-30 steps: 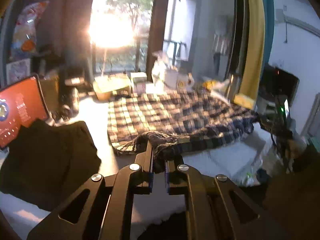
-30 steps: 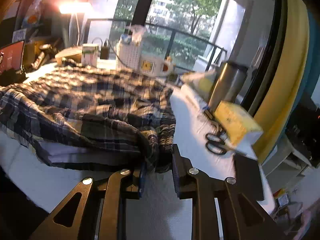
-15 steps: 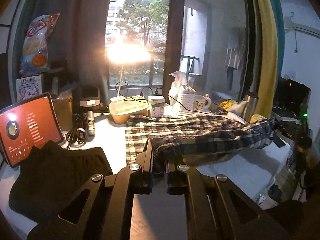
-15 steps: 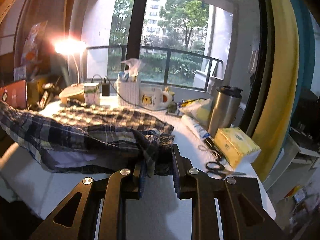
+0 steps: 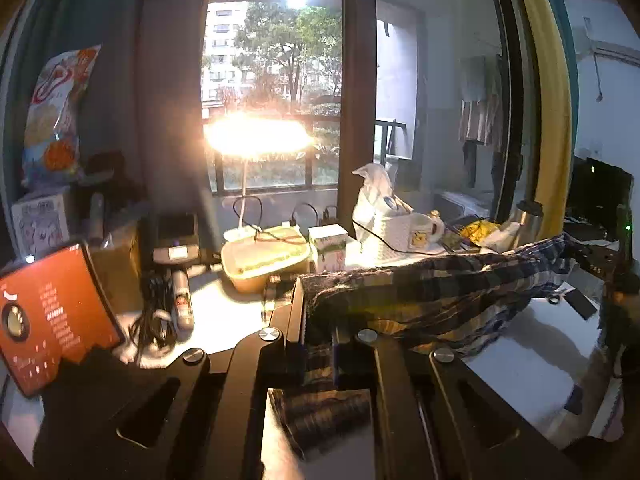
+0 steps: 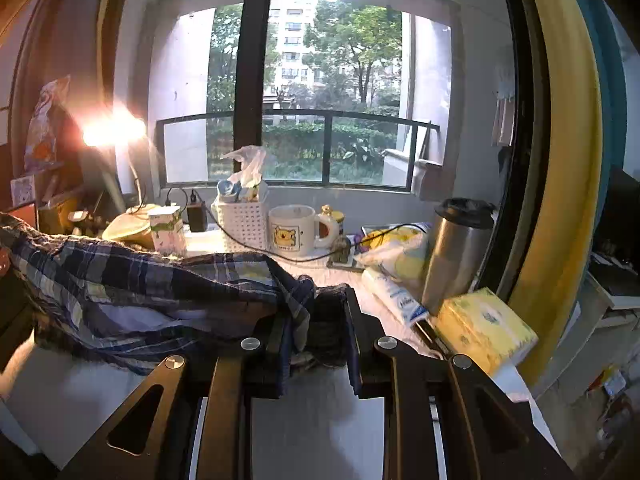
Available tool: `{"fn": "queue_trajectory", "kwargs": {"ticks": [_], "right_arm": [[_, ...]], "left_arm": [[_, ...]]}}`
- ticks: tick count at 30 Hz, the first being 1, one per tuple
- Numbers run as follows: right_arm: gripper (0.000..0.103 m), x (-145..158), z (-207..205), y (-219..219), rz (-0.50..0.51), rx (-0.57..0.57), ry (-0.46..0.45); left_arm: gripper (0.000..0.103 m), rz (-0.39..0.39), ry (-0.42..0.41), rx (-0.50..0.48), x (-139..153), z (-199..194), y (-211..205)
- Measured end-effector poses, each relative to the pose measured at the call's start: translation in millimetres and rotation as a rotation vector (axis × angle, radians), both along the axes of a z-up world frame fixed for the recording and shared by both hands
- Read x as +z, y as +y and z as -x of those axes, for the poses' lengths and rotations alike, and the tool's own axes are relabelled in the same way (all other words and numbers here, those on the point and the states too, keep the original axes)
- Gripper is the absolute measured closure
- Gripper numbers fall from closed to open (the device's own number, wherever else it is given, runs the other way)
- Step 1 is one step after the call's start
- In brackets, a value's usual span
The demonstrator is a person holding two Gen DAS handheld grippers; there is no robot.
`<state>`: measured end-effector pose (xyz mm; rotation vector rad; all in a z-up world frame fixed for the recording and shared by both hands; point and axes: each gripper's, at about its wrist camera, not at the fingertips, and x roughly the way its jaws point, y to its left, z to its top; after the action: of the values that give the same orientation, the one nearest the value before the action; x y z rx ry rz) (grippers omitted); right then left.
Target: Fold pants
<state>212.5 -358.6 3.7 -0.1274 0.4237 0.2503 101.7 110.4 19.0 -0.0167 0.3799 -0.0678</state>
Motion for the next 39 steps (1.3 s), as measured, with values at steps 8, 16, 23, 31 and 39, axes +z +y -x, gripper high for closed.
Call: {"fn": "queue_trajectory", "kwargs": {"ticks": [8, 16, 23, 31, 39], "right_arm": [[0.080, 2.5, -41.4, 8.1, -0.037, -0.012, 0.010], [0.080, 2.6, -84.7, 16.4, -0.045, -0.026, 0.025], [0.080, -6.6, -119.2, 19.2, -0.027, -0.028, 0.064], [0.080, -21.9, -159.1, 30.4, 0.002, -0.021, 0.112], [0.080, -48.0, -200.5, 46.4, 0.027, -0.018, 0.178]], "left_arm": [[0.096, -0.045, 0.001, 0.000, 5.1, -49.1, 6.4], [0.096, -0.069, 0.042, -0.008, -2.0, -97.6, 9.6], [0.096, -0.090, 0.085, -0.002, -15.7, -138.7, 11.7], [0.096, -0.091, 0.152, 0.006, -36.9, -184.7, 22.6], [0.096, -0.078, 0.234, 0.018, -69.0, -219.1, 30.1]]}}
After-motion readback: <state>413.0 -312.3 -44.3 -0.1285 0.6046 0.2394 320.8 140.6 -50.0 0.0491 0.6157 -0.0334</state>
